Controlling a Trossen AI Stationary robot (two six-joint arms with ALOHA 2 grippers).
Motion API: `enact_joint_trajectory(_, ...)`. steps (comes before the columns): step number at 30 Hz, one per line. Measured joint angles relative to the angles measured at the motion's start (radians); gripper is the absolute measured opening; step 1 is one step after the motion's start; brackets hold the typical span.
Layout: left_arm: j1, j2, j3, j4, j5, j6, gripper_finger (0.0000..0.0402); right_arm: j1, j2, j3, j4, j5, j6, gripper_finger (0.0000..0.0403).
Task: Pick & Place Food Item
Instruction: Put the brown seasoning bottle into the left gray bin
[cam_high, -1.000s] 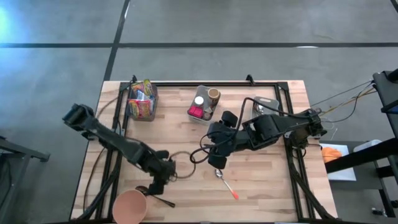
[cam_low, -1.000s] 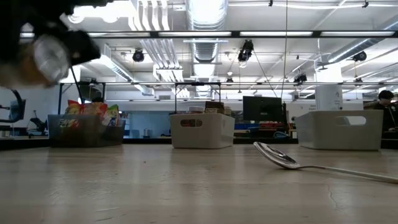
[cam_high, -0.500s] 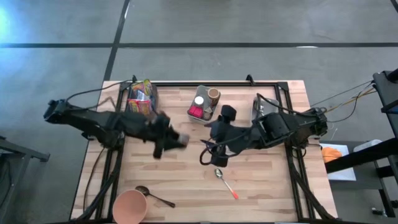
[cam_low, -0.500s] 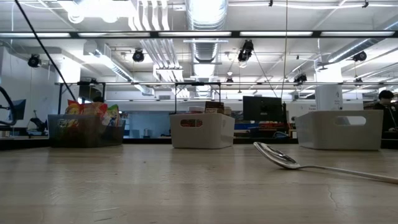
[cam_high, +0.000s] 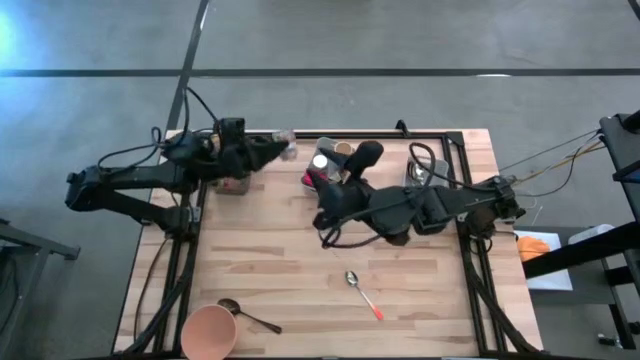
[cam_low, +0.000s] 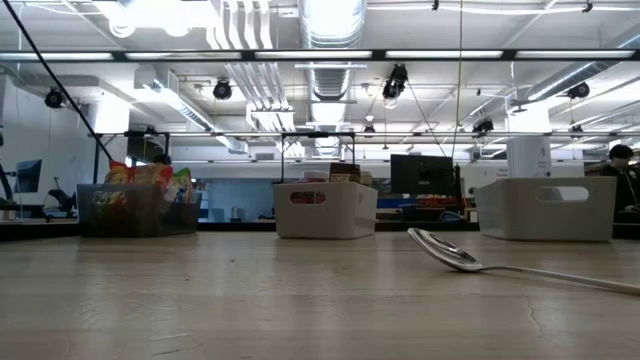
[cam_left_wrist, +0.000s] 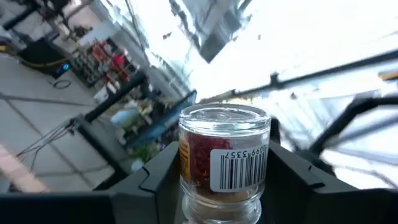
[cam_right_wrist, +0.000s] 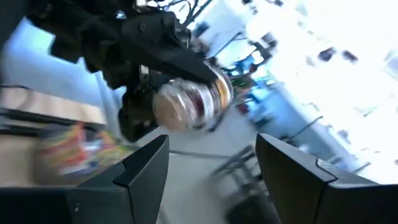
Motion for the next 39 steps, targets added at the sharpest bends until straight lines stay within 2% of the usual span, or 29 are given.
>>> enact_joint_trajectory(2,0.028,0.004,0.0,0.029,0.001,-0.032,0.0176,-0.01,0.016,0.0,0.091,0.006,-0.114,0.0239)
enact_joint_trajectory(5,0.065,0.011,0.0,0.108,0.001,-0.074,0.0176,-0.023,0.038,0.0,0.185,0.03,-0.199,0.0239)
enact_joint_trajectory(10,0.116,0.011,0.002,0.212,-0.006,-0.153,0.0176,-0.042,0.045,0.0,0.218,0.035,-0.206,0.0239)
enact_joint_trajectory(14,0.151,0.022,0.002,0.22,-0.018,-0.241,0.0176,-0.07,0.045,0.0,0.244,-0.122,-0.284,0.0239)
enact_joint_trajectory(16,0.169,0.035,0.003,0.223,-0.01,-0.306,0.0176,-0.083,0.045,0.0,0.276,-0.16,-0.322,0.0239)
enact_joint_trajectory(20,0.186,0.089,0.014,0.252,0.06,-0.424,0.0176,-0.105,0.049,0.0,0.305,-0.16,-0.391,0.0239)
enact_joint_trajectory(24,0.19,0.16,0.033,0.343,0.159,-0.564,0.0176,-0.118,0.054,0.0,0.304,-0.161,-0.487,0.0239)
enact_joint_trajectory(27,0.19,0.205,0.049,0.411,0.191,-0.644,0.0176,-0.126,0.056,0.0,0.287,-0.161,-0.527,0.0239)
enact_joint_trajectory(32,0.19,0.238,0.063,0.422,0.2,-0.675,0.0176,-0.136,0.054,0.0,0.292,-0.153,-0.54,0.0239)
enact_joint_trajectory(39,0.19,0.243,0.068,0.444,0.191,-0.675,0.0176,-0.151,0.052,0.0,0.305,-0.063,-0.568,0.0239)
